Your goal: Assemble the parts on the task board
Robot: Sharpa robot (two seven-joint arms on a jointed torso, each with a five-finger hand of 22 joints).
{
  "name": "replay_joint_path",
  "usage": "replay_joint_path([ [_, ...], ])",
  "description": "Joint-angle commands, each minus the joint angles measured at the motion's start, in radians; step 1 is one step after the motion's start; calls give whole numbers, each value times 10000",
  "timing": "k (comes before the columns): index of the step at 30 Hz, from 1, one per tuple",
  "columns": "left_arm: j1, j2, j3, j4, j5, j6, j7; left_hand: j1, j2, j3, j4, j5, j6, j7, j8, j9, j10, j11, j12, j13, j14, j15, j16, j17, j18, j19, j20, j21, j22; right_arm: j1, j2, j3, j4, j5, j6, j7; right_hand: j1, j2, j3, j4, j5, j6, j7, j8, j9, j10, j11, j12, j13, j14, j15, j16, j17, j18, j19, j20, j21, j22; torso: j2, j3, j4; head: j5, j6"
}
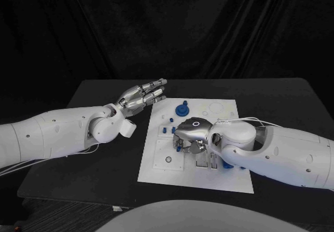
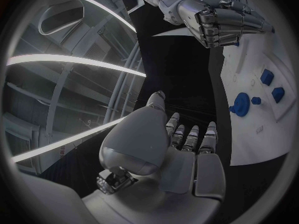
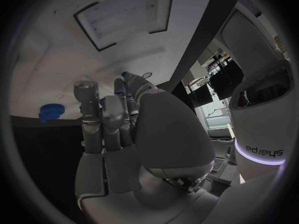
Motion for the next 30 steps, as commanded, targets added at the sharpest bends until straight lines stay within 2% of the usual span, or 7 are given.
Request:
replay_joint_path([
  [1,-24,22,9,-1,30,146,89,32,52,23,-54,41,-28,61,19,-4,27,66,49,9,14,46,40,14,189,1,61,33,-14,-31,17,2,6,-19,115,-218,12,50,2,-56,32,82,-20,54,10,78,19,-16,9,-9,-51,-68,-7,193,-24,-25,-31,808,-3,0,2,5,-2],
  [7,-34,24,9,-5,30,159,80,32,52,23,-54,41,-28,61,19,-4,27,66,49,9,14,46,40,14,189,1,61,33,-14,-45,59,2,-50,-19,112,-250,19,35,17,-96,65,17,2,-3,-2,94,27,-24,22,-38,-48,-143,-78,210,-67,-27,-165,783,2,2,-11,23,-2],
  [16,-48,49,10,-31,30,211,51,34,63,29,-60,43,-47,69,15,-5,22,75,49,8,14,56,40,14,188,-3,68,30,-24,-117,141,2,-127,-19,118,-244,5,12,34,-156,27,-153,57,-140,-40,23,72,-49,44,-128,-15,-315,-238,247,-190,-11,-496,723,3,0,12,21,-2],
  [27,-72,61,10,-62,30,258,-4,35,77,36,-63,43,8,83,30,3,21,87,49,8,9,63,38,12,188,-4,72,28,-28,-196,180,2,-155,-19,259,-244,-58,-18,2,-202,-148,-334,121,-291,-85,-80,118,8,124,-290,40,-553,-453,303,-394,31,-973,636,11,-5,14,26,-2],
  [30,-78,57,10,-67,30,266,-14,36,85,41,-65,43,25,95,37,6,22,97,51,9,10,69,38,13,187,-6,74,27,-31,-205,182,2,-163,-19,303,-238,-125,-38,-29,-200,-238,-501,184,-373,-127,-244,182,33,174,-417,95,-708,-597,338,-546,71,-1321,571,8,-3,15,23,-2],
])
